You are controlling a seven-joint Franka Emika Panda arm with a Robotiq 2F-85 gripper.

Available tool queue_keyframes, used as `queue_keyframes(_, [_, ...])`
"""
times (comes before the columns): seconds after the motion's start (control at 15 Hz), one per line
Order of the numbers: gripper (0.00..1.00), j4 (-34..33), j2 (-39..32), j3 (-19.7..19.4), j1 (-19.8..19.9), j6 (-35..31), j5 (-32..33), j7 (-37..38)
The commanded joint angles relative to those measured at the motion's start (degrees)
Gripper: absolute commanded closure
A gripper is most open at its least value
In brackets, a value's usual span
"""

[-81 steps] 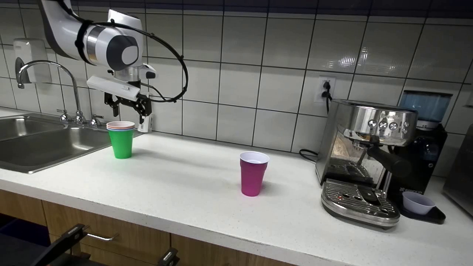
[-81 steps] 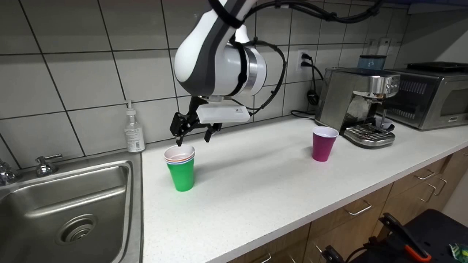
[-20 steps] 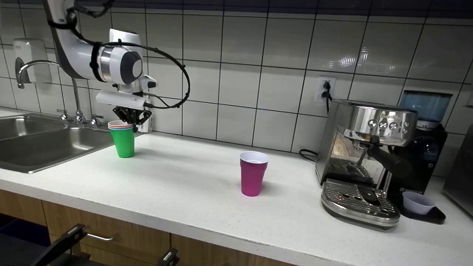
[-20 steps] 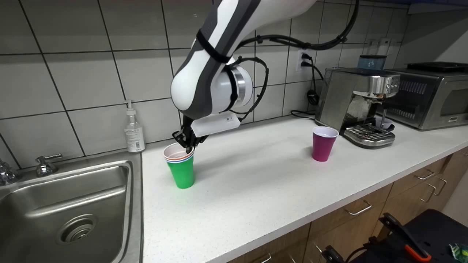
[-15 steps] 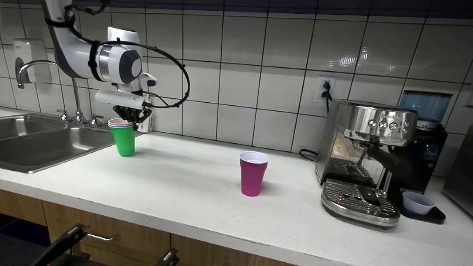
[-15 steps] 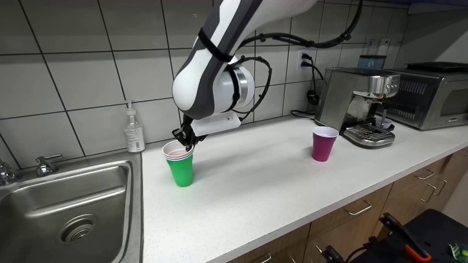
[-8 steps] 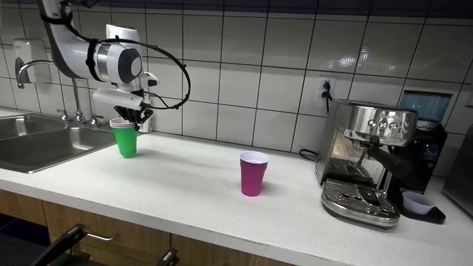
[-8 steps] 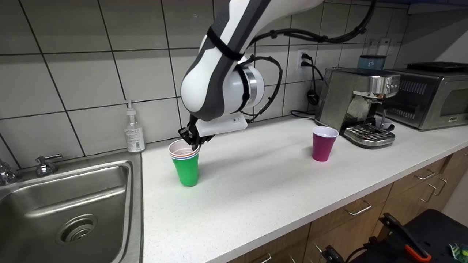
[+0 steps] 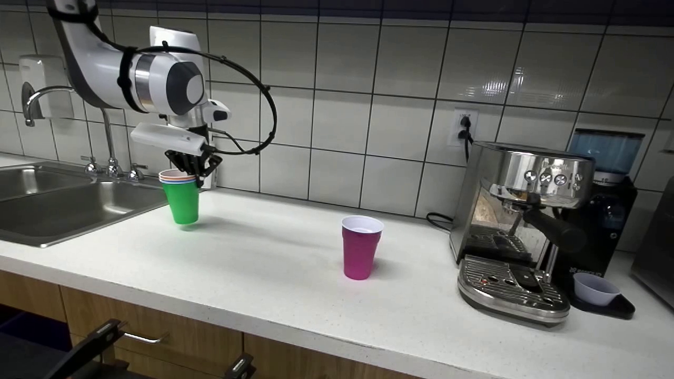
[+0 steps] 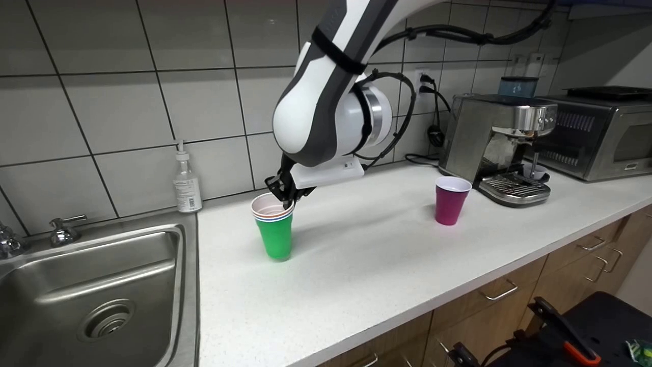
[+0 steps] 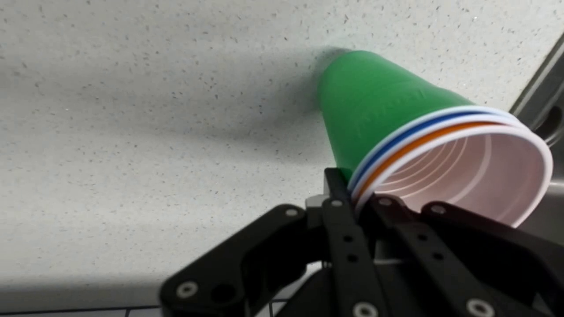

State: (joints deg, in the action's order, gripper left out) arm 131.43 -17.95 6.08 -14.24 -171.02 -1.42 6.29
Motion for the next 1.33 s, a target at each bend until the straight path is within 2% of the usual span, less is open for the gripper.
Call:
queue_keyframes(0.0, [0.98,5.27,5.17,1.06,2.54,-0.7,-0.71,-0.84])
queue_keyframes(0.53, [0.98,10.44,11.31,1.99,7.73,-0.65,-4.37,-4.0])
queue_keyframes(0.87, [0.98,12.03,15.02,2.86,10.74,0.54,-12.18,-13.07])
queue_keyframes(1.07, [0.98,13.0,17.17,1.6,11.29,1.32,-15.8,-17.52])
queue_keyframes(1.27, [0.98,15.0,19.5,-0.38,11.79,0.86,-15.49,-17.33])
